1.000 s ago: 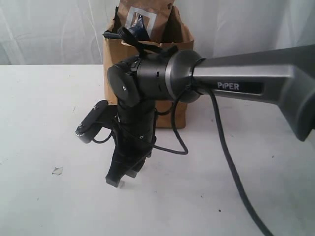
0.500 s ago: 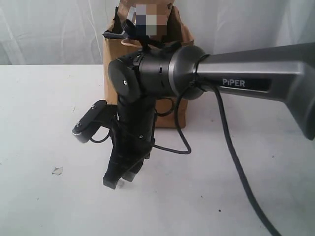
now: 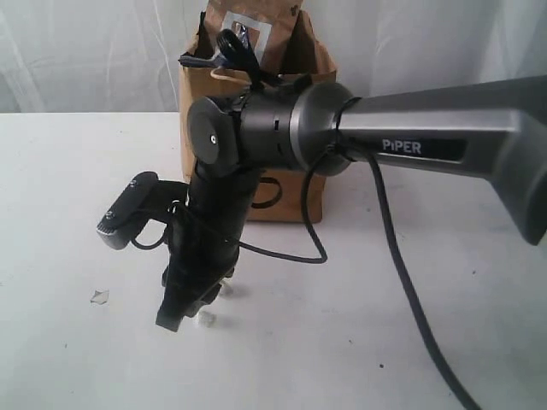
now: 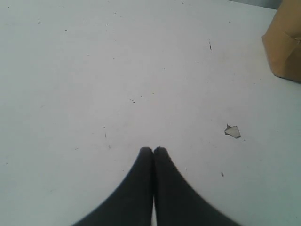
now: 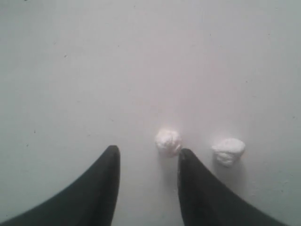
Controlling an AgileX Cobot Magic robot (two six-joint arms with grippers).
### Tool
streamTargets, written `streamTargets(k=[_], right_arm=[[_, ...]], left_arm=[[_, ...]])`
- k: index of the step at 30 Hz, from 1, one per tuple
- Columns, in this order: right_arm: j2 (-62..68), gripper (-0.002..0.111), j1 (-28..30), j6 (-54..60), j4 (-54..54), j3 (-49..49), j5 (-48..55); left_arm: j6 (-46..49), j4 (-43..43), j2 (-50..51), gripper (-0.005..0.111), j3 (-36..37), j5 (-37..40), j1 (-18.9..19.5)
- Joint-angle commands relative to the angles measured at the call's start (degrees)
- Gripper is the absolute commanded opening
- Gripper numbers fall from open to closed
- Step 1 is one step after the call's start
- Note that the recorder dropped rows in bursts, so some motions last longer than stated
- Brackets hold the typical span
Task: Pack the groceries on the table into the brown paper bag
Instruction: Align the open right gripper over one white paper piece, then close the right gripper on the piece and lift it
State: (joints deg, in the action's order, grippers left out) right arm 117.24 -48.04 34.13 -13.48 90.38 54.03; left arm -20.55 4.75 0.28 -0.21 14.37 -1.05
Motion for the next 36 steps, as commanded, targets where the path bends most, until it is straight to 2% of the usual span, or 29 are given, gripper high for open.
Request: streamTargets(k=[1,13,23,25,31,36], right_arm=[[1.6,0.038,-0.2,2.1,-3.6,0.3,-0.2],[4.3,0.038,-0.2,2.3,-1.3,0.3,-4.1],[7.2,0.037,-0.2,1.6,-0.4,0.3,-4.5],[6.9,0.03,-0.3,1.6,-0.4,0.3,-3.0],[5.1,0.0,-0.4,1.2,2.3,0.3,1.3],[-0.7,0.0,-0.4,-2.5,2.3,0.5,11.7]], left_arm=[[-0.1,0.2,-0.3,0.0,0.2,-0.2,0.0],[-0.1,0.2,-0.3,0.0,0.2,-2.9,0.0],[-0.1,0.2,-0.3,0.0,0.2,-2.8,-4.3],[-0.1,0.2,-0.3,0.0,0.2,-2.8,-4.4],[-0.1,0.2,-0.3,0.0,0.2,-2.8,-4.4],[-0.1,0.2,-0.3,0.0,0.2,-2.8,-4.4]])
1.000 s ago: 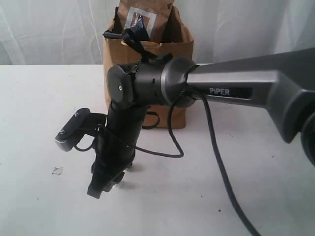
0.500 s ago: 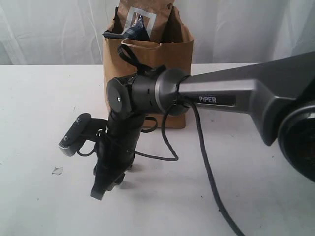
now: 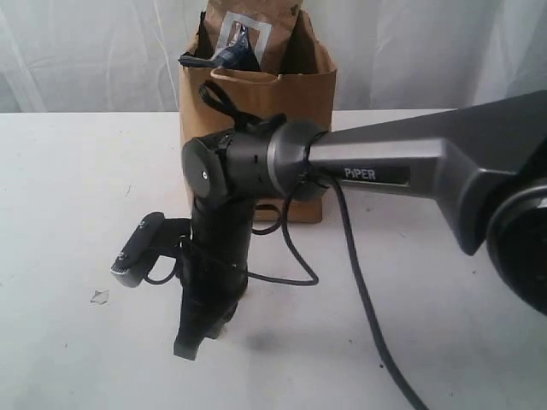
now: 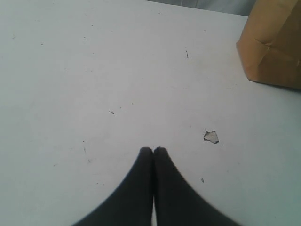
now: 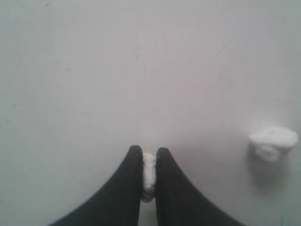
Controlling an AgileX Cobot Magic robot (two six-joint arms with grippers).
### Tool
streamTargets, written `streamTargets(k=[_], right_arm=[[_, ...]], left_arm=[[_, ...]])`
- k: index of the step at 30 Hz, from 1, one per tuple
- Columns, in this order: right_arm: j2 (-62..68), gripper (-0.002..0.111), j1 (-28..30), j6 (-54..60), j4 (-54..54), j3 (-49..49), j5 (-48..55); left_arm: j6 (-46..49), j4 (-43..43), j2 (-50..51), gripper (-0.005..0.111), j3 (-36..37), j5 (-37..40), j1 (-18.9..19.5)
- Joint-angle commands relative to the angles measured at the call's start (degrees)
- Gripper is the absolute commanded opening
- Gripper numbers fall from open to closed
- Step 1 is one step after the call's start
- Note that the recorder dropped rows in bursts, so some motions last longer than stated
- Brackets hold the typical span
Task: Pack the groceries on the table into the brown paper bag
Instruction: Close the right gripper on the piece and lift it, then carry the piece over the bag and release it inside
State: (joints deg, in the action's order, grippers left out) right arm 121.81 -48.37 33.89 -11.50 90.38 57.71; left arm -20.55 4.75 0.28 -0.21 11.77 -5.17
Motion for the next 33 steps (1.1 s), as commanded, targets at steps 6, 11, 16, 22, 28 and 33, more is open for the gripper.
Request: streamTargets(k=[6,11,16,22,28,33], right_arm=[[-15.9,0.0,-0.1,-3.4,-0.3,0.6,12.2],[-25.0,0.0,-0.1,-3.4,-0.3,3.3,5.5],[-31.8,0.0,-0.1,-3.5,4.4,5.0,-16.7],[-31.8,0.0,0.6,-13.7,21.9,5.0,-38.9],[-24.5,0.0,7.3,-17.2,36.7,4.9,-33.0],[-23.0,0.0,9.5,-21.1,37.3,4.9,-34.2]], left_arm=[[-0.1,0.2,-0.3,0.0,0.2,-0.2,-0.3],[-0.1,0.2,-0.3,0.0,0.2,-0.2,-0.3],[-0.1,0.2,-0.3,0.0,0.2,-0.2,-0.3],[-0.1,0.2,-0.3,0.0,0.2,-0.2,-0.3],[-0.1,0.2,-0.3,0.0,0.2,-0.2,-0.3],[-0.1,0.2,-0.3,0.0,0.2,-0.2,-0.3]])
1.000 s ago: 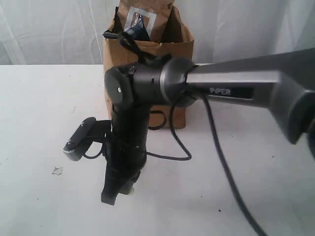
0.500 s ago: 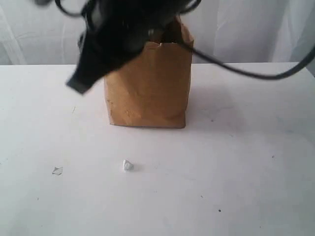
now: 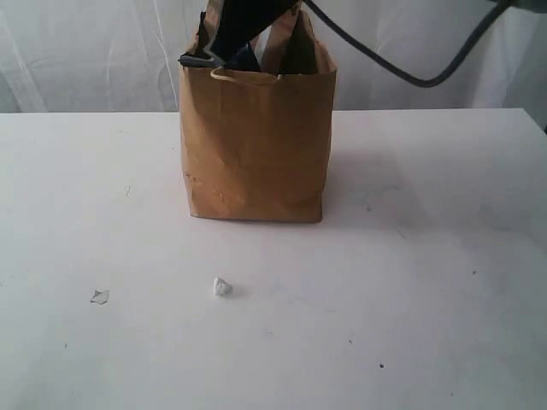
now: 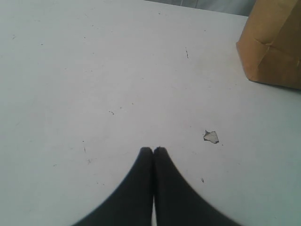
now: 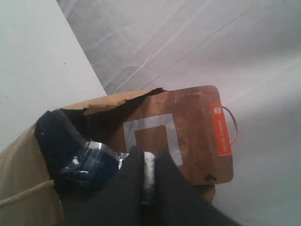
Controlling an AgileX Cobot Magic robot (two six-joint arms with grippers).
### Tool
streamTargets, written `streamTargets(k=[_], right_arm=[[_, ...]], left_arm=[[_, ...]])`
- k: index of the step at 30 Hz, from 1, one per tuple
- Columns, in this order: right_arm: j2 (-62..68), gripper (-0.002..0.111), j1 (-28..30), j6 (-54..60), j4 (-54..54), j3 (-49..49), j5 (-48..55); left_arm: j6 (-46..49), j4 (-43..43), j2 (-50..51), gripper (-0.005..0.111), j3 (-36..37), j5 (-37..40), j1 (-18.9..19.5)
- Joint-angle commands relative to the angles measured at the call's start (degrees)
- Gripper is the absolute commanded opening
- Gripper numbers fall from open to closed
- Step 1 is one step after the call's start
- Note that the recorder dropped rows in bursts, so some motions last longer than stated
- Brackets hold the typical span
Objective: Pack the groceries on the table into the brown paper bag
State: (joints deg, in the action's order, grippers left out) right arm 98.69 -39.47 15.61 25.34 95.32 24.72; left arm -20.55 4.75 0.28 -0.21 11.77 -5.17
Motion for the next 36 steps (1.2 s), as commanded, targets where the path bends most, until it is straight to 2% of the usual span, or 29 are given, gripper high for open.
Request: streamTargets(k=[1,8,18,31,36], right_arm=[[0.1,0.0,0.7,-2.8,0.5,0.0,-1.2],[0.6,0.0,0.7,-3.5,0.5,0.0,-1.7],[2.2,0.0,0.7,-17.1,0.2,0.0,-2.1],[2.8,0.0,0.7,-17.2,0.4,0.0,-2.2],[2.7,0.0,0.7,-18.5,0.4,0.0,3.0]], left_arm=[[-0.1,0.2,-0.3,0.0,0.2,-0.2,-0.3],[-0.1,0.2,-0.3,0.0,0.2,-0.2,0.6],[-0.1,0.2,-0.3,0.0,0.2,-0.2,0.6],[-0.1,0.2,-0.3,0.0,0.2,-0.2,0.6],[-0.1,0.2,-0.3,0.0,0.2,0.2,0.6]])
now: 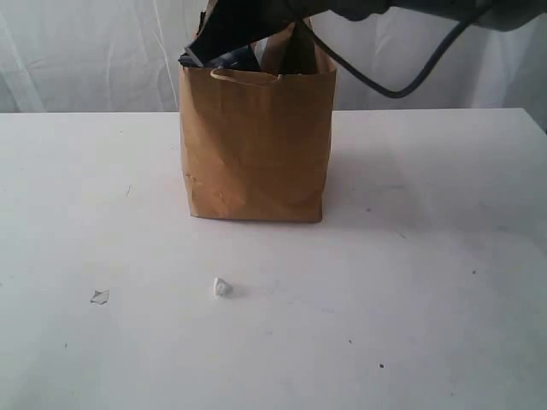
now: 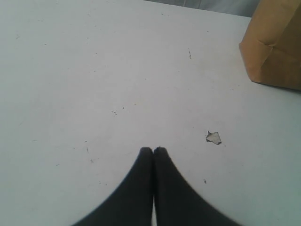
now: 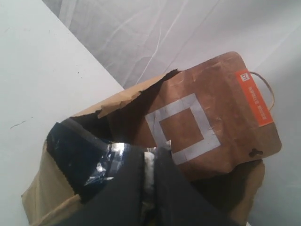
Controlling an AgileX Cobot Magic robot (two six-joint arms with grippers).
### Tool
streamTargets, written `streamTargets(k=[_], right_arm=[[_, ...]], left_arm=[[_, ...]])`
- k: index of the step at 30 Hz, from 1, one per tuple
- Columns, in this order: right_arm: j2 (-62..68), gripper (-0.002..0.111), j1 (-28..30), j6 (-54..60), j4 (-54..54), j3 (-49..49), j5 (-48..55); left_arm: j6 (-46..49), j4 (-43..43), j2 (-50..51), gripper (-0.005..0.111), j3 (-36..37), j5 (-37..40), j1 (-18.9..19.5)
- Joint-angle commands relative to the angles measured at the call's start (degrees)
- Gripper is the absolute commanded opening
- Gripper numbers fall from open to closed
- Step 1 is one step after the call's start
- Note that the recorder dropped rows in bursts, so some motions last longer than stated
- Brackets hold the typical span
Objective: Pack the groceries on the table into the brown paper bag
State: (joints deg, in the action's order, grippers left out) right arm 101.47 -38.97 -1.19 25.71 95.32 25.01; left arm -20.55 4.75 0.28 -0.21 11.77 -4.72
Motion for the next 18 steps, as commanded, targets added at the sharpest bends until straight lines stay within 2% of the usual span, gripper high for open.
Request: streamTargets(k=[1,9,15,18], right_arm=[[-0.1,0.0,0.1,-2.1,0.1,0.0,2.8],[-1.4,0.0,1.2,-2.4,-1.0,-0.2,-4.7],[-2.0,0.0,4.3,-1.6,-13.5,-5.3,-15.0],[-2.1,0.0,4.3,-1.6,-13.5,-8.1,-19.0]], left_arm=[[-0.1,0.2,-0.3,0.0,0.2,0.2,0.1],[-0.1,0.2,-0.3,0.0,0.2,0.4,0.1],[-0.1,0.2,-0.3,0.0,0.2,0.4,0.1],[-0.1,0.2,-0.3,0.0,0.2,0.4,0.1]])
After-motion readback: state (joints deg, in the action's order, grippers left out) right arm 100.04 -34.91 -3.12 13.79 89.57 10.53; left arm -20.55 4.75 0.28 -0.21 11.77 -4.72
